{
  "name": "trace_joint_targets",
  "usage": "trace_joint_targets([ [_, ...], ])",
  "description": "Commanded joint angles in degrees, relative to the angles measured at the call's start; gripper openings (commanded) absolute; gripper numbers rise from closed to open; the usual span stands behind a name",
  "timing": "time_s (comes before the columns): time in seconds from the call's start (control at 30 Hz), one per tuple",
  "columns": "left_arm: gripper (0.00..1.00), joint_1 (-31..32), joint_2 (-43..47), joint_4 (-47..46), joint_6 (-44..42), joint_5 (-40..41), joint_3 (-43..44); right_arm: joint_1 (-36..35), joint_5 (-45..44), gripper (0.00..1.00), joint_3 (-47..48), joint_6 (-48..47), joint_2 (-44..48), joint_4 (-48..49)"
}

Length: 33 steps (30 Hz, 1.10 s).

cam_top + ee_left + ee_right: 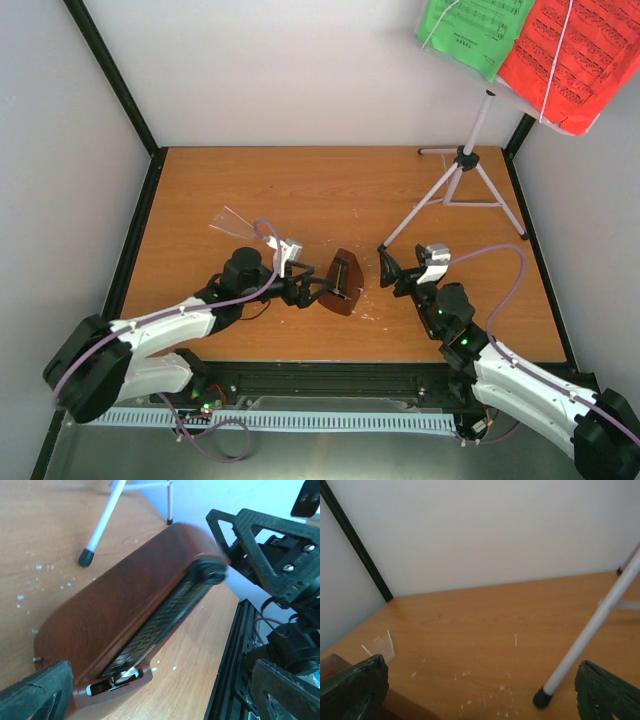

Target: Pack up the instrument practice props

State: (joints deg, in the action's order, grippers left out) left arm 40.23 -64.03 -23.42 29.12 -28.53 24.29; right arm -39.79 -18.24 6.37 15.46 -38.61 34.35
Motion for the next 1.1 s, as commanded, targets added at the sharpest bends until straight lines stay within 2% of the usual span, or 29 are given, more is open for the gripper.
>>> trace_joint_targets([
  [0.0, 0.97, 0.2, -5.78, -4.46, 4.54, -2.18, 1.64, -0.07, 0.25, 1.0, 5.0, 11.62, -2.17, -16.89],
  [0.07, 0.97, 0.2, -8.66, -4.41, 4.39, -3.27, 1.96, 0.04, -0.55, 1.0, 5.83, 17.06, -3.96, -21.42],
  [0.17, 0.96, 0.2, -11.59, -4.91, 3.49, -3.21, 2.08, 0.06, 2.85, 0.99, 4.91, 22.45, -4.97, -23.61],
  [0.3, 0.92, 0.19, -13.11, -1.47, 4.09, 4.36, 1.86, 0.13, 4.99, 0.97, 3.8, 25.15, -6.87, -25.03],
  [0.37, 0.92, 0.28, -14.32, -3.67, 3.5, 2.47, 1.0, 0.15, 6.04, 0.96, 4.2, 24.78, -9.03, -25.02],
  [0.47, 0.91, 0.29, -16.42, -7.38, 2.67, -2.38, 0.75, 0.15, 8.48, 0.94, 5.48, 23.73, -13.26, -22.85],
  [0.63, 0.88, 0.63, -19.29, -5.26, 0.25, -4.28, 3.29, 0.15, 11.97, 0.9, 8.3, 23.35, -19.76, -19.65],
  [0.9, 0.87, 0.72, -21.82, -8.76, -1.49, -12.16, 3.76, 0.15, 15.36, 0.85, 11.18, 21.19, -28.23, -9.78],
  [1.07, 0.87, 0.73, -20.5, -8.45, -1.3, -10.78, 3.13, 0.15, 14.58, 0.85, 11.23, 20.01, -32.18, -3.45],
])
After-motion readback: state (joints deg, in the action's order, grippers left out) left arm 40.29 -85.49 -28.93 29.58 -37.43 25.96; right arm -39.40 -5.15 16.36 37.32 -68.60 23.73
